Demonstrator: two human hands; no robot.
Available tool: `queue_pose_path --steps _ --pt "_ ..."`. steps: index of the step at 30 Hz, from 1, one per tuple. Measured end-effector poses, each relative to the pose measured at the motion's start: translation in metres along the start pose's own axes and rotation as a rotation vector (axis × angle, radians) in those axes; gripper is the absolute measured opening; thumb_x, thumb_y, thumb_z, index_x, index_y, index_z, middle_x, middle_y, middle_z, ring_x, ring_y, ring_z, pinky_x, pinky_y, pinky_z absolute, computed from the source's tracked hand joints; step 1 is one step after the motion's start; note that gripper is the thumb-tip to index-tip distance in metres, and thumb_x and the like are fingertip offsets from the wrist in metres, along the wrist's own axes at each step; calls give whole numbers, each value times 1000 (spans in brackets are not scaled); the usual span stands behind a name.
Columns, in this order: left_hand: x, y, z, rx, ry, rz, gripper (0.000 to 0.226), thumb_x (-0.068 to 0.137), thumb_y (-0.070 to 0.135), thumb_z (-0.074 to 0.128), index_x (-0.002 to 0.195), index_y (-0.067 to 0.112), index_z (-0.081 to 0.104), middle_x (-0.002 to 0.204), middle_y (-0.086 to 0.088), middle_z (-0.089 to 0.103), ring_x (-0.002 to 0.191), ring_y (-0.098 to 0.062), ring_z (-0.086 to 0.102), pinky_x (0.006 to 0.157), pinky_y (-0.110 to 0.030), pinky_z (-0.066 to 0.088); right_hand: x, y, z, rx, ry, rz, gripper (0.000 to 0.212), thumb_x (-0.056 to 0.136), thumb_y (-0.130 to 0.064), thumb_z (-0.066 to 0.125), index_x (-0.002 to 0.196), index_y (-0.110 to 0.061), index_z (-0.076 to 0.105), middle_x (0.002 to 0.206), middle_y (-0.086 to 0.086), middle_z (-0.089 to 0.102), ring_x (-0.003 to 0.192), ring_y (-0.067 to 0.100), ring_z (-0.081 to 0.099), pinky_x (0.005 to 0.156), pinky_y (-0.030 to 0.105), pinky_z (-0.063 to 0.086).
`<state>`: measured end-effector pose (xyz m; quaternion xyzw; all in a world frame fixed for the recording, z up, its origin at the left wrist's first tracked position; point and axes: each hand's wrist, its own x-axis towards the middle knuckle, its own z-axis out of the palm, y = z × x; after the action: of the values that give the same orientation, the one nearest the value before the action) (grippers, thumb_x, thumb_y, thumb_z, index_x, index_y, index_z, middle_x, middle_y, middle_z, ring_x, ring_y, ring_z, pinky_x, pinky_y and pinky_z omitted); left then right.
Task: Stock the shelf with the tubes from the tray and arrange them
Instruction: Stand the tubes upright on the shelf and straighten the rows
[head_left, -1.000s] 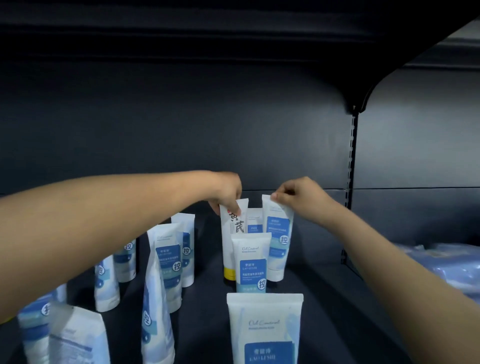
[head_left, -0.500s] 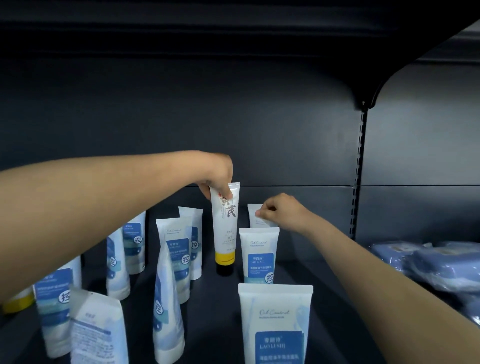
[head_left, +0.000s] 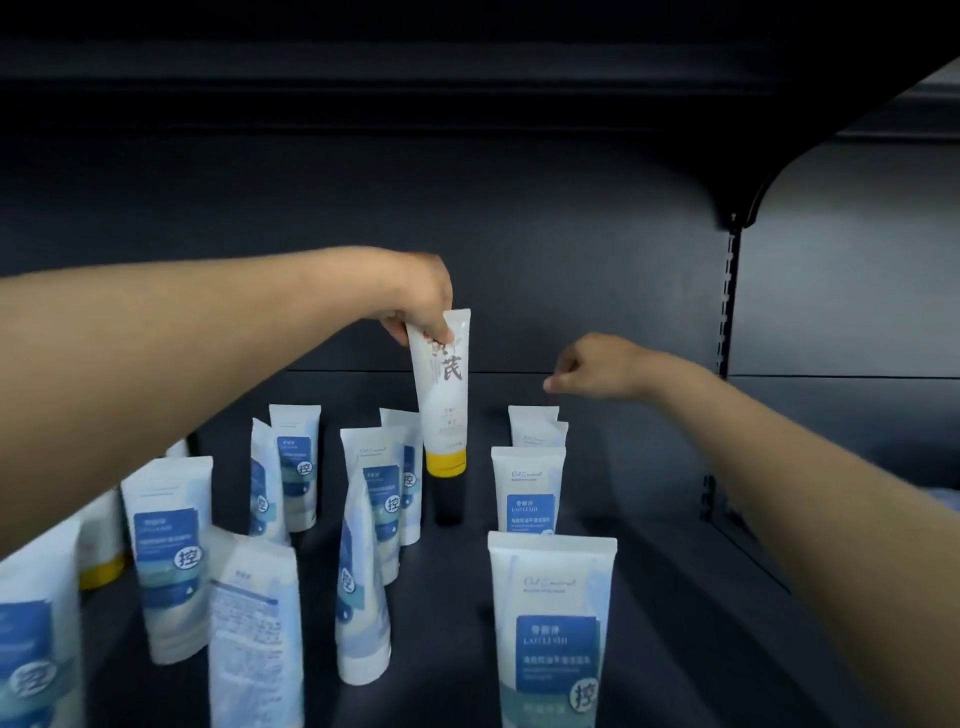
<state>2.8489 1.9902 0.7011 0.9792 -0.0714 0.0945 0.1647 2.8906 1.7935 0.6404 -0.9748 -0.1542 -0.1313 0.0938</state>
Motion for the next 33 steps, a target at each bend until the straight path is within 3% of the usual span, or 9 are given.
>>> queue_pose_path --steps 5,9,14,18,24,27,29,33 --pt "-27 1 -23 -16 106 38 21 89 13 60 106 1 60 95 -10 57 88 -22 57 66 -26 51 -19 -19 -35 -110 20 -4 39 89 -40 54 103 -6 67 107 10 66 103 29 60 88 33 49" --pt "-50 -4 -44 -86 209 102 24 91 14 56 113 3 58 115 -14 60 103 -27 61 85 -38 55 -43 -46 -56 -198 11 21 42 88 -44 55 107 -8 66 111 9 65 102 28 60 92 37 50" --pt "-89 -19 -79 -301 324 207 26 94 16 50 120 9 53 107 -7 56 95 -19 55 69 -25 49 -78 -94 -76 -229 65 55 43 87 -46 56 107 -9 66 112 7 64 103 28 59 93 40 49" --pt "-123 -42 -109 -406 351 268 29 95 16 50 123 11 52 110 -4 58 97 -16 57 74 -28 51 -106 -141 -86 -265 111 88 41 88 -44 55 108 -11 67 114 7 65 104 27 60 92 37 50" --pt "-169 -79 -141 -460 287 340 16 94 16 52 109 15 55 94 1 61 90 -12 59 71 -23 50 -144 -204 -91 -319 185 120 43 88 -44 55 117 -13 62 120 7 63 112 28 56 94 34 46" --pt "-194 -95 -153 -455 247 355 5 93 17 52 96 17 56 89 3 62 91 -11 59 80 -28 51 -161 -230 -93 -331 192 126 44 88 -44 54 118 -13 61 121 7 63 112 28 56 93 32 45" --pt "-211 -104 -159 -449 232 371 8 93 17 53 87 21 56 89 3 63 91 -12 60 82 -29 51 -172 -244 -94 -319 201 118 45 88 -45 54 119 -12 60 122 7 61 113 28 56 95 34 46" --pt "-250 -116 -167 -472 224 369 9 93 17 53 86 21 56 90 3 64 87 -9 60 76 -26 51 -198 -270 -90 -295 194 84 45 88 -45 54 120 -14 58 124 6 60 113 28 54 96 35 45"
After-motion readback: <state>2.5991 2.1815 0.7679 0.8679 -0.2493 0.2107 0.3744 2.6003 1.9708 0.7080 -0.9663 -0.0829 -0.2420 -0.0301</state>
